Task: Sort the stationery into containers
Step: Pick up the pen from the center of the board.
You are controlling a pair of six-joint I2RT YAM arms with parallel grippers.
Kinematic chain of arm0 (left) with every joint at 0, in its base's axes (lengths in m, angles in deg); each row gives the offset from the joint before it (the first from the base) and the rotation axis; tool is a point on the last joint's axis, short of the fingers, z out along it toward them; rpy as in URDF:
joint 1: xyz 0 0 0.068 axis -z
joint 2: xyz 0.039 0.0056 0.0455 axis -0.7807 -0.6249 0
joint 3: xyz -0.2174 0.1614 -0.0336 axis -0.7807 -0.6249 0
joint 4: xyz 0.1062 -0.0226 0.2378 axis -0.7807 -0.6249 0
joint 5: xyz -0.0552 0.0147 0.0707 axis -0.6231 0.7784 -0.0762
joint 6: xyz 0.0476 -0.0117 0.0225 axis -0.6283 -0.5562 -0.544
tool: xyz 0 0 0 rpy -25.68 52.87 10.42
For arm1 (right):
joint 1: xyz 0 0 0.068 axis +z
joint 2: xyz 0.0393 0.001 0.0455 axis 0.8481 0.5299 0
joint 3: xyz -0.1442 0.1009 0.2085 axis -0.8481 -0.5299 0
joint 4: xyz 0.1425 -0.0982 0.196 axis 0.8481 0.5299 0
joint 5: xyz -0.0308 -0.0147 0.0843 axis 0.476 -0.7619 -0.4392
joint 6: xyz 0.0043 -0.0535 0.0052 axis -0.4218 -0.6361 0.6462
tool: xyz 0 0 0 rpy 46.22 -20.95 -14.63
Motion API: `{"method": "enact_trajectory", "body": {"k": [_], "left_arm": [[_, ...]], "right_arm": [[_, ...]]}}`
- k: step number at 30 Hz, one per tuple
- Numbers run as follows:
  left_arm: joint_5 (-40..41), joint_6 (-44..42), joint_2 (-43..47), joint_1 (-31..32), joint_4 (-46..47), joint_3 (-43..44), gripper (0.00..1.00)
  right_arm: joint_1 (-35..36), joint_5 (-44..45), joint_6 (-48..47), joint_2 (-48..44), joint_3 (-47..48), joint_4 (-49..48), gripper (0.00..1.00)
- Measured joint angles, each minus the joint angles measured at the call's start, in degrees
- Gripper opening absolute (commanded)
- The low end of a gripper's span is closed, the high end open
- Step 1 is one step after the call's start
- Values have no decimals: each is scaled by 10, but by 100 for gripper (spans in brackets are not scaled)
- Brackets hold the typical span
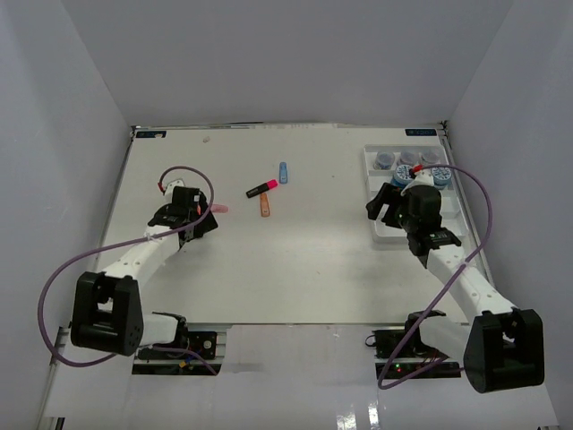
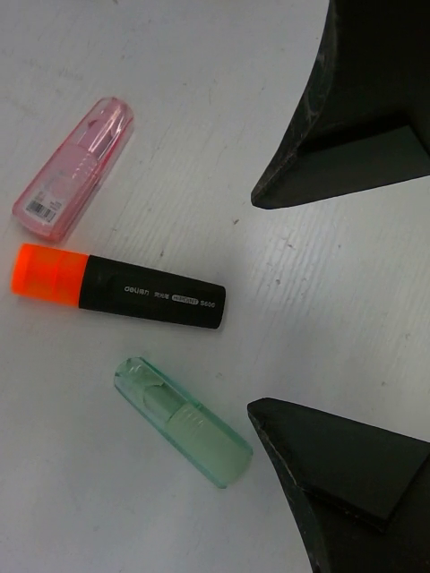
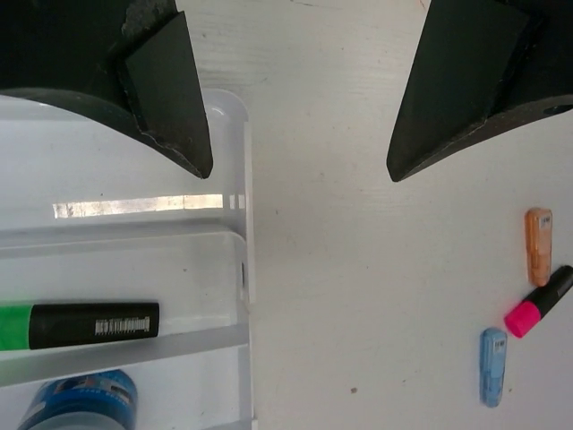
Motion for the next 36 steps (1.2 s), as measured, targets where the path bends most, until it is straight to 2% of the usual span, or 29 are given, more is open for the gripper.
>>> {"method": "enact_trajectory", "body": {"k": [7, 15, 22, 25, 26, 29, 33, 36], "left_arm": [[-29, 2, -95, -18, 6, 37, 94], [-29, -5, -185, -23, 16, 94, 88], [-23, -14, -229, -26, 24, 114, 76], [-24, -16, -229, -26, 24, 114, 66], [-24, -17, -229, -26, 24, 114, 59], [-24, -18, -228, -29, 27, 111, 49], [-31, -19, -216, -30, 33, 98, 29], [-47, -18, -198, -29, 32, 82, 26]], "right_arm": [[1, -26, -11, -66, -70, -6, 86], [1, -33, -14, -100, -91, -10, 87], [2, -33, -16, -108, -93, -9, 87], [2, -30, -18, -112, -93, -9, 87], [2, -30, -19, -113, -93, -10, 87], [2, -27, -20, -115, -100, -12, 87], [2, -24, -23, -117, -108, -14, 87], [2, -24, -23, -125, -115, -14, 87]]}}
